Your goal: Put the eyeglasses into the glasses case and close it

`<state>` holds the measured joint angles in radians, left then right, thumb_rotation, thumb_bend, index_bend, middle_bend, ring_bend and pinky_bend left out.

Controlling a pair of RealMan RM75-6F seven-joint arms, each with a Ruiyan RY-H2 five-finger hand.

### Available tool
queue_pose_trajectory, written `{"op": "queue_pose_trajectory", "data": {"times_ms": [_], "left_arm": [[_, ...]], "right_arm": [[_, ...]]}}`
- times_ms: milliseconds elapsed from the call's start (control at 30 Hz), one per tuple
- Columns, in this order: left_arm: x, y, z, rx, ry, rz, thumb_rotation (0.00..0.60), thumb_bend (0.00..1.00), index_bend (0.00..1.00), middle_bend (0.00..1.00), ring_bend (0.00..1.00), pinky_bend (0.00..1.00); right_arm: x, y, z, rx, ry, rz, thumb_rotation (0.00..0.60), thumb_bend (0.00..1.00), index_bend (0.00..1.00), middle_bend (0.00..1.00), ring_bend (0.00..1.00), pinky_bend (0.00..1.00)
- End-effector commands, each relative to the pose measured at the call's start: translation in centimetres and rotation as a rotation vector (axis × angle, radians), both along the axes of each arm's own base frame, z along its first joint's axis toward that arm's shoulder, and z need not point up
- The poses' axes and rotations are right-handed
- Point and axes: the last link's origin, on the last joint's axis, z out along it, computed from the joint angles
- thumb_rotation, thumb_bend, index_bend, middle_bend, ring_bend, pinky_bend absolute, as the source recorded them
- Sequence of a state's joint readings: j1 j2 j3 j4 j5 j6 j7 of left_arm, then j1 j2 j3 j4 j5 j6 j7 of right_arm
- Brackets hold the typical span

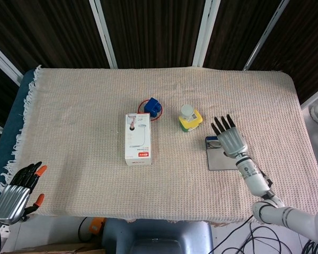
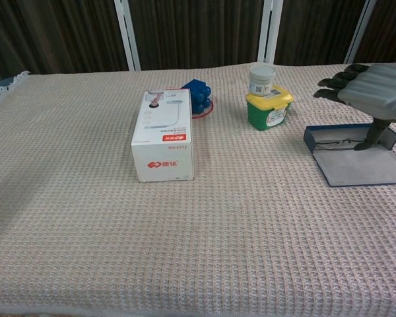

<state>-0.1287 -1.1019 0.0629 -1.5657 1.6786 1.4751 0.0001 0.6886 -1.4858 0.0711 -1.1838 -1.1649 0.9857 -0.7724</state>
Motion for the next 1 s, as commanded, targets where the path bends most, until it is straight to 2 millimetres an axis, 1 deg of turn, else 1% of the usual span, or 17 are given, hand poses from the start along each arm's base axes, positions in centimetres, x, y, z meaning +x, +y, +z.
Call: {"op": "queue_pose_trajectory", "data": {"times_ms": [33,133,267,400,500,533,633,767,933,1000], "left_arm": [[0.0,-0.1,0.1,0.005,-0.003,-0.001,0.600,0.39,0.00,0.00,0.00,0.13],[0.0,0.0,0.1,0.004,-0.003,0.000,0.600,0.39,0.00,0.00,0.00,0.13],[0.0,0.0,0.0,-0.003,-0.001,-0.004,0.600,0.39,0.00,0.00,0.00,0.13],[0.0,-0.1,0.0,-0.003,-0.001,-0.004,0.600,0.39,0.00,0.00,0.00,0.13],[0.0,-0.2,0.1,0.004,-0.004,-0.006,0.600,0.39,0.00,0.00,0.00,0.13],[0.1,-0.2,0.1,0.004,-0.005,-0.007,0.600,0.39,0.00,0.00,0.00,0.13],[0.1,-0.2,0.0,-0.002,-0.002,-0.010,0.600,0.39,0.00,0.00,0.00,0.13],[0.1,-0.2,0.0,-0.001,-0.002,-0.011,0.600,0.39,0.00,0.00,0.00,0.13],[0.1,-0.2,0.1,0.001,-0.004,-0.010,0.600,0.39,0.00,0.00,0.00,0.13],[0.0,-0.2,0.1,0.002,-0.004,-0.009,0.600,0.39,0.00,0.00,0.00,0.13]], "right_arm": [[-0.7,2.1,1.3,0.011,-0.036,-0.006,0.600,0.09,0.13,0.00,0.00,0.00],[-1.0,4.0,2.2,0.016,-0.028,0.020,0.600,0.09,0.19,0.00,0.00,0.00],[-1.7,6.1,2.7,0.052,-0.076,-0.006,0.600,0.09,0.29,0.00,0.00,0.00],[-1.9,6.5,2.7,0.063,-0.087,-0.014,0.600,0.09,0.33,0.00,0.00,0.00],[-2.6,7.6,2.4,0.100,-0.142,-0.054,0.600,0.13,0.43,0.00,0.00,0.00],[-3.4,8.1,2.0,0.122,-0.160,-0.072,0.600,0.15,0.48,0.00,0.00,0.00],[-4.2,8.1,1.2,0.140,-0.186,-0.066,0.600,0.19,0.54,0.00,0.00,0.00],[-4.6,8.1,0.3,0.166,-0.206,-0.066,0.600,0.24,0.58,0.01,0.00,0.00],[-5.2,7.7,-0.2,0.159,-0.193,-0.071,0.600,0.25,0.60,0.01,0.00,0.00],[-5.4,7.6,-0.2,0.154,-0.188,-0.074,0.600,0.27,0.60,0.01,0.00,0.00]]}}
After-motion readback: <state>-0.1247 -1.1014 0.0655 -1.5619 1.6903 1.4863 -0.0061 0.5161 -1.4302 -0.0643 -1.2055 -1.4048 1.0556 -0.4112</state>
